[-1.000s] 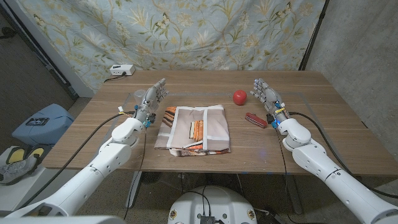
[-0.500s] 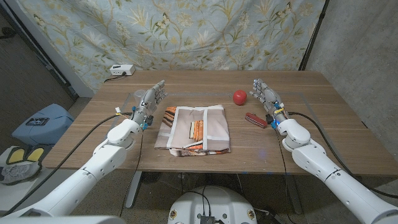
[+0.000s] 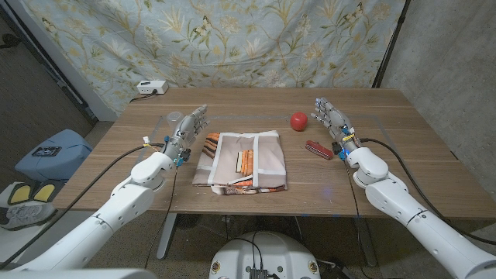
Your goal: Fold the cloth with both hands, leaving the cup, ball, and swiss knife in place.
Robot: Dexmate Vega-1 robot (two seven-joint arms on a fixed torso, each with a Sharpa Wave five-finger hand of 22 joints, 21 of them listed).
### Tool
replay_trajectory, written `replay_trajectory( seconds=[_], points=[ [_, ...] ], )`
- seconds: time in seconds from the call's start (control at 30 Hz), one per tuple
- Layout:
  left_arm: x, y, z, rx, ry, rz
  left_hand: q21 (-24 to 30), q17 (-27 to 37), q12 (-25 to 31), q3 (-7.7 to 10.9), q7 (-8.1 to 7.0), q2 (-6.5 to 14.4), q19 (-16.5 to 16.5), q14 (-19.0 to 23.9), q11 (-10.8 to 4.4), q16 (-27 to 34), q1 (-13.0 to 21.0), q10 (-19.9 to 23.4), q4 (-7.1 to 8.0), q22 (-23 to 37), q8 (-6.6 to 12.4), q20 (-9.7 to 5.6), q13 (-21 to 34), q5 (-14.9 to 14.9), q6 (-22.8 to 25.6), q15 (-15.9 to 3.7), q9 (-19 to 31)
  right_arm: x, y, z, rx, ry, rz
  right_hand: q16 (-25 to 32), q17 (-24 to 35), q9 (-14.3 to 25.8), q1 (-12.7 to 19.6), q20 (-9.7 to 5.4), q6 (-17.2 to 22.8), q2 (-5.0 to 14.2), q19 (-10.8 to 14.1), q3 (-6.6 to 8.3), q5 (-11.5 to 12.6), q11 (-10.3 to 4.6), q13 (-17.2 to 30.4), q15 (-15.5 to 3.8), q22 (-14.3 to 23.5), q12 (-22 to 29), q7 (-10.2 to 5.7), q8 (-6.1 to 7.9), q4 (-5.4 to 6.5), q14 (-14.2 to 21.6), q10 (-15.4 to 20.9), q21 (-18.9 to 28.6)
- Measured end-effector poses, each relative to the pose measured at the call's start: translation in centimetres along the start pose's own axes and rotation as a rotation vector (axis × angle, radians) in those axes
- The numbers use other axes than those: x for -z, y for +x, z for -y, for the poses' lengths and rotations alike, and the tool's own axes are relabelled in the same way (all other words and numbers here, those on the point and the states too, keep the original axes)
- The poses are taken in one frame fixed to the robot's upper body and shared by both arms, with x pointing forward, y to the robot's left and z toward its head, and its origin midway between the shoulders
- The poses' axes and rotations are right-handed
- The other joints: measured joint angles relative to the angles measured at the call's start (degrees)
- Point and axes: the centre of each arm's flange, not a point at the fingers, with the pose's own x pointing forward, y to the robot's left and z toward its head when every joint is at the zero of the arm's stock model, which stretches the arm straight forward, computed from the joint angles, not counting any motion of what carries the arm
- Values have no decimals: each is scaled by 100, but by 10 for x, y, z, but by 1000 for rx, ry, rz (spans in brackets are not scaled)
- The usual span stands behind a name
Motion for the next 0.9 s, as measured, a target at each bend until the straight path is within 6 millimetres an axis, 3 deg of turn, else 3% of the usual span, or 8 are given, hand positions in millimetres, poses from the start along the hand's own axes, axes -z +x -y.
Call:
replay_trajectory(
  seconds=[0.47, 0.9],
  points=[
    [-2, -25, 5, 24, 81, -69, -2, 0, -21, -24, 0, -9, 0, -51, 0, 0, 53, 0, -56, 0, -20, 0, 0, 23, -43, 51, -1, -4, 0, 2, -15, -17, 4, 0, -26, -1, 0, 0, 0, 0, 0, 7, -3, 21, 1, 0, 0, 0, 0, 0, -40, 0, -22, 0],
    [-18, -47, 4, 55, 190, -142, -2, 0, -43, -24, -11, -31, 21, -50, 1, 0, 76, -1, -103, 0, -20, 21, 1, 22, -53, 113, -1, -8, 8, 2, -35, -33, 9, 0, -26, -1, 0, 0, 0, 0, 0, 23, -3, 21, -30, 0, 0, 0, 0, 0, -56, -45, -21, 0]
  ],
)
